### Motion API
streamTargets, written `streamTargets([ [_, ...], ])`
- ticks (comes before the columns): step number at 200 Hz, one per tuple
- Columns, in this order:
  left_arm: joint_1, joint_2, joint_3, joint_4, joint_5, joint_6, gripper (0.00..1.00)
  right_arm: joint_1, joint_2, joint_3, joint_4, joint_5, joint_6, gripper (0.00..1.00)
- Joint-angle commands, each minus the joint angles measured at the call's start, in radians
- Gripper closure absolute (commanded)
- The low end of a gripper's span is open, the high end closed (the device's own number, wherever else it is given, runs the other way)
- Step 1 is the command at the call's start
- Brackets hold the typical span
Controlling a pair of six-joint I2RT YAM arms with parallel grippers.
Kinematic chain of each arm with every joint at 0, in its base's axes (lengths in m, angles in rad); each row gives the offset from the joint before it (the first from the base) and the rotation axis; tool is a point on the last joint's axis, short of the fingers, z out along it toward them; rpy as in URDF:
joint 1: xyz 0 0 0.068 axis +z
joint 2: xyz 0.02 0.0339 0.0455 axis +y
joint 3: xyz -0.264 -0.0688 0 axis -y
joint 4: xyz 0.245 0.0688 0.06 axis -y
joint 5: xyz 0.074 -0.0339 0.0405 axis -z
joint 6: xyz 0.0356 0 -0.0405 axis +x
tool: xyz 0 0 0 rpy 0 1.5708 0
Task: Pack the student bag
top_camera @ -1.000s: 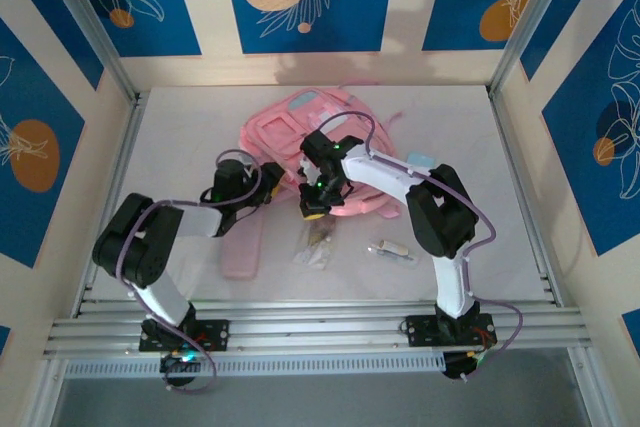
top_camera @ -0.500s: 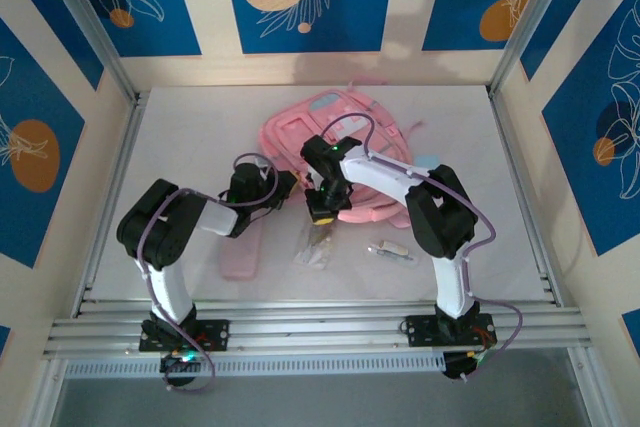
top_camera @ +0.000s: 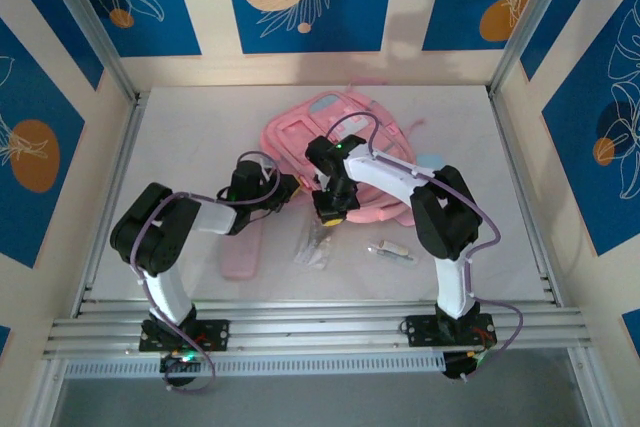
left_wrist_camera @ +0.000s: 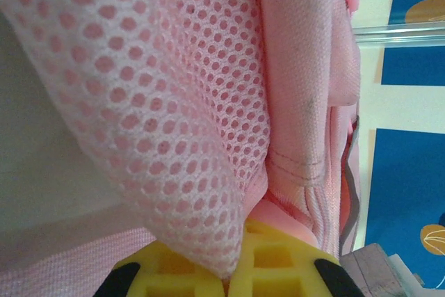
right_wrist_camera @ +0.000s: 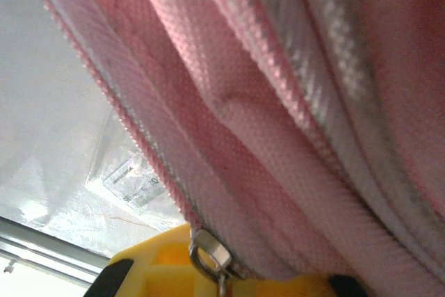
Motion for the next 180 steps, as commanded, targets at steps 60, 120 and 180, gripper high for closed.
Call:
streamTargets([
  [60, 0.005, -0.111, -0.026, -0.083, -0.045, -0.017, 0.34, -0.023, 0.006, 0.116, 0.011, -0.201, 0.001, 1.0],
  [120, -0.063, -0.045, -0.01, 0.076, -0.06, -0.131, 0.31, -0.025, 0.007, 0.099, 0.049, -0.271, 0.027, 1.0],
  [180, -0.098, 0.111, 0.027, 0.245, -0.101, -0.157, 1.0, -0.025, -0.005, 0.069, -0.059, -0.266, 0.093, 1.0],
])
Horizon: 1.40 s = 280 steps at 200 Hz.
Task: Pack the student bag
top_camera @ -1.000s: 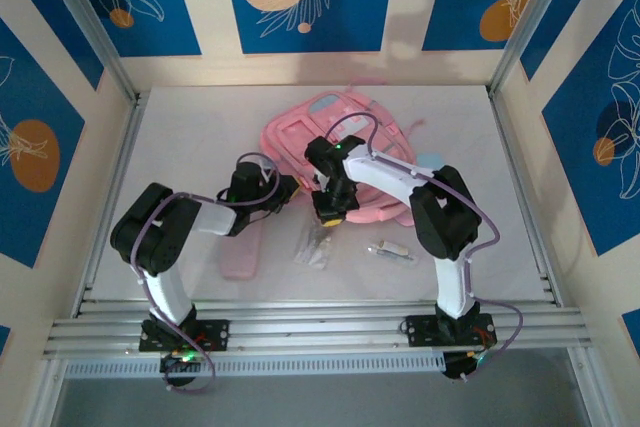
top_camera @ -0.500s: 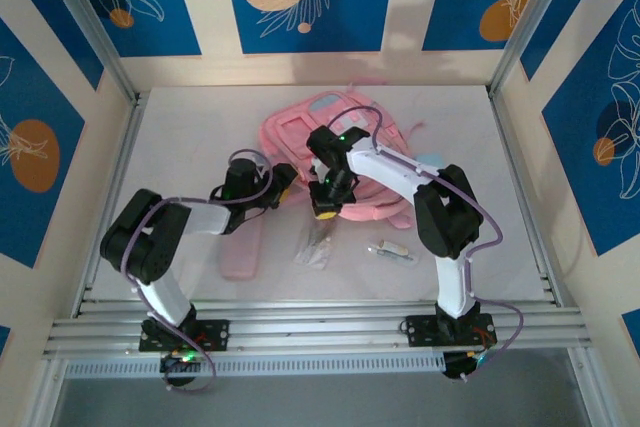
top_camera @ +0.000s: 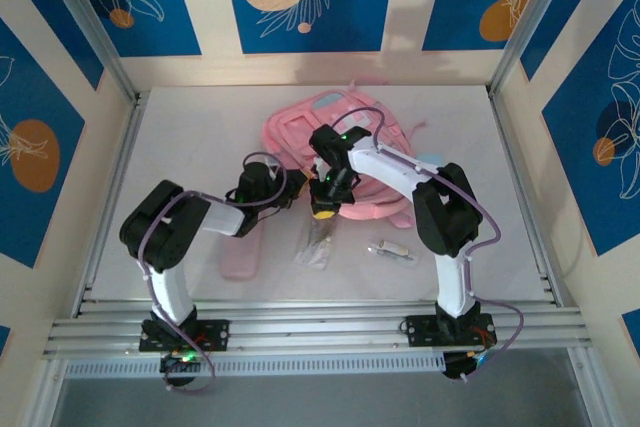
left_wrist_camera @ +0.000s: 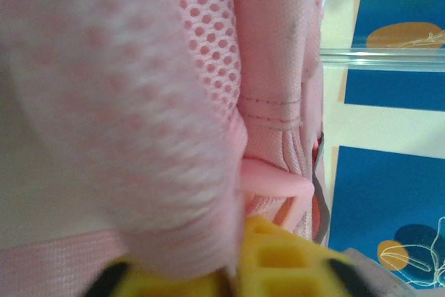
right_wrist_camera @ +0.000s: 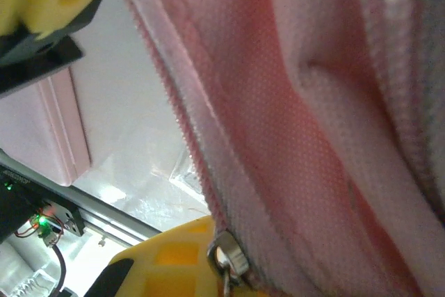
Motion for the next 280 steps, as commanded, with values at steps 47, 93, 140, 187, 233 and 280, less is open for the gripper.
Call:
streamTargets([
  [47, -0.03, 0.036, -0.024, 0.111, -0.065, 0.037, 1.0, 0.007, -0.011, 0.067, -0.25, 0.181, 0.148, 1.0],
  [93, -0.03, 0.089, -0.055, 0.231, -0.094, 0.037, 1.0, -0.032, 0.106, 0.22, -0.415, 0.186, 0.135, 1.0],
  [140, -0.001, 0.122, -0.079, 0.282, -0.143, 0.052, 1.0, -0.049, 0.054, 0.109, -0.388, 0.172, 0.146, 1.0],
  [187, 0.06, 0.077, -0.078, 0.227, -0.179, 0.123, 1.0, -0.065, -0.102, -0.106, -0.311, 0.124, 0.186, 1.0],
  [233, 0.065, 0.074, -0.053, 0.218, -0.186, 0.132, 1.0, -0.066, -0.166, -0.18, -0.293, 0.114, 0.2, 1.0],
  [280, 0.05, 0.062, -0.034, 0.206, -0.169, 0.126, 1.0, -0.017, -0.152, -0.143, -0.206, 0.089, 0.223, 1.0],
])
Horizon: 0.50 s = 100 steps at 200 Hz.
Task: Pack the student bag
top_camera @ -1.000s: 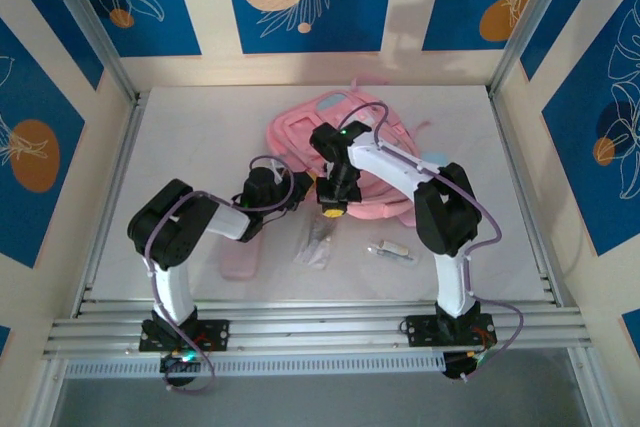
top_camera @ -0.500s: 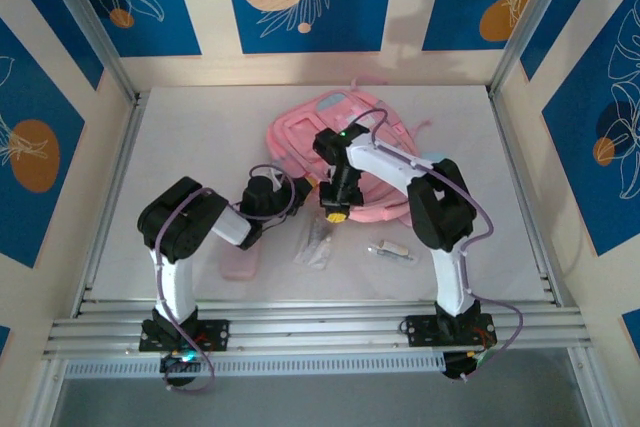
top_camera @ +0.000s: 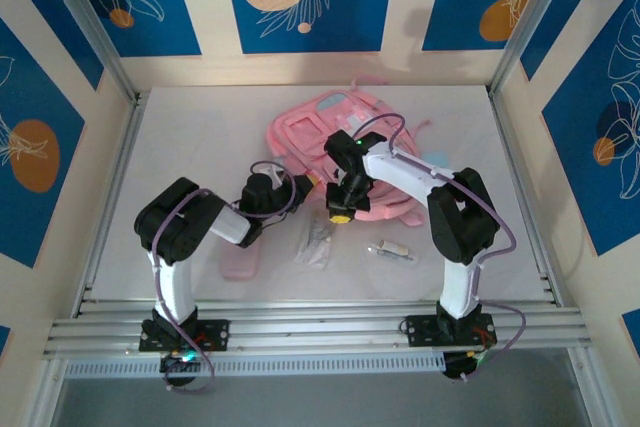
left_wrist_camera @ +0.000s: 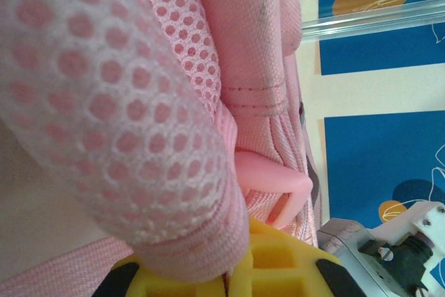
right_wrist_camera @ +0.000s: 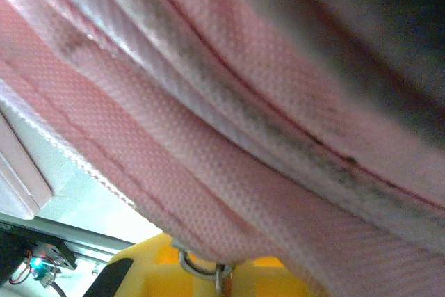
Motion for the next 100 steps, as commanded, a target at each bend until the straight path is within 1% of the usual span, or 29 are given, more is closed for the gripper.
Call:
streamTargets([
  [1, 0.078, -0.013, 0.023, -0.039, -0.155, 0.031, 1.0, 0.03, -0.043, 0.017, -0.211, -0.012, 0.063, 1.0],
  [28, 0.061, -0.016, 0.027, -0.022, -0.145, 0.0, 1.0, 0.096, 0.044, 0.167, -0.163, -0.043, 0.073, 1.0],
  [48, 0.057, -0.025, 0.022, -0.023, -0.142, -0.005, 1.0, 0.108, 0.094, 0.227, -0.18, -0.055, 0.072, 1.0],
  [67, 0.059, -0.034, 0.009, -0.016, -0.158, -0.001, 1.0, 0.105, 0.105, 0.209, -0.246, -0.019, 0.057, 1.0],
  [81, 0.06, -0.033, 0.007, -0.01, -0.167, -0.001, 1.0, 0.099, 0.093, 0.159, -0.288, 0.0, 0.044, 1.0],
  [100, 0.065, -0.024, 0.007, 0.005, -0.172, -0.008, 1.0, 0.087, 0.059, 0.074, -0.35, 0.063, 0.034, 1.0],
])
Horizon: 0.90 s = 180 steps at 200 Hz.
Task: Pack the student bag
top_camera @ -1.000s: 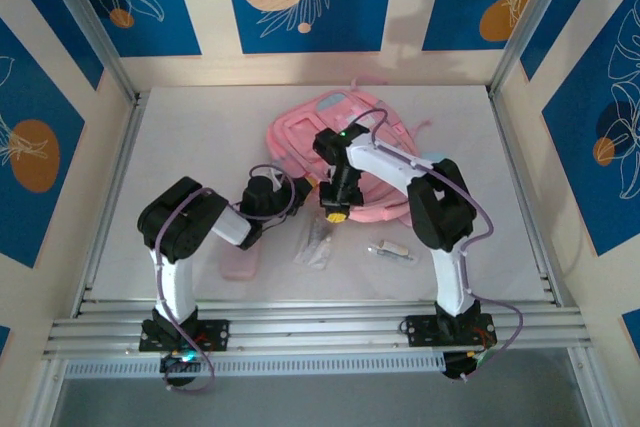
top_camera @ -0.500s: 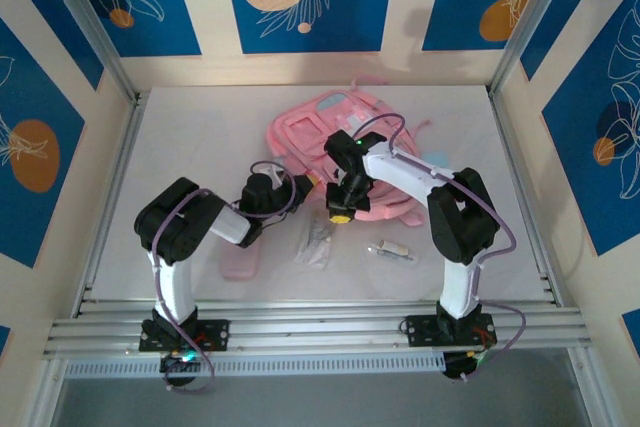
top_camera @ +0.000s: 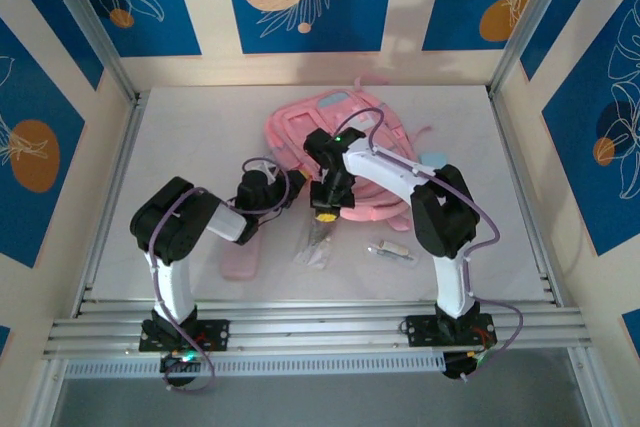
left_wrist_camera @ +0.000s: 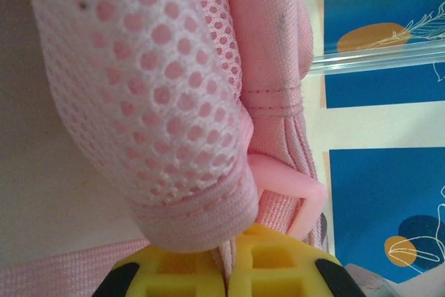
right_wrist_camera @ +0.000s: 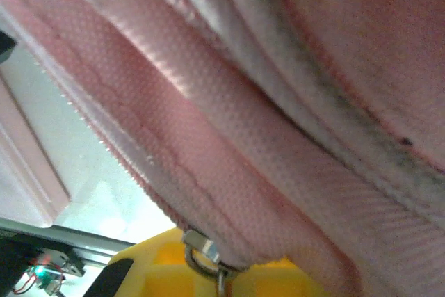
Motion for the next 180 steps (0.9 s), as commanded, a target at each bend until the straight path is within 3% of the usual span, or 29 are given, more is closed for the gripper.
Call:
streamTargets([
  [1, 0.031, -0.009, 0.004, 0.03, -0.121, 0.001, 1.0, -0.001, -0.054, -0.101, -0.264, 0.029, -0.007, 1.0],
  [44, 0.046, -0.026, -0.045, 0.056, -0.131, 0.004, 1.0, -0.132, -0.172, -0.27, -0.241, 0.186, -0.013, 1.0],
  [110, 0.04, -0.129, -0.201, 0.086, -0.139, -0.001, 1.0, -0.197, -0.092, -0.073, -0.104, 0.328, -0.111, 1.0],
  [150, 0.041, -0.174, -0.205, 0.015, -0.158, 0.048, 1.0, -0.21, -0.089, -0.086, -0.077, 0.27, -0.148, 1.0],
  [180, 0.105, -0.119, -0.135, 0.002, -0.124, 0.081, 1.0, -0.228, -0.1, -0.136, -0.088, 0.202, -0.232, 1.0],
])
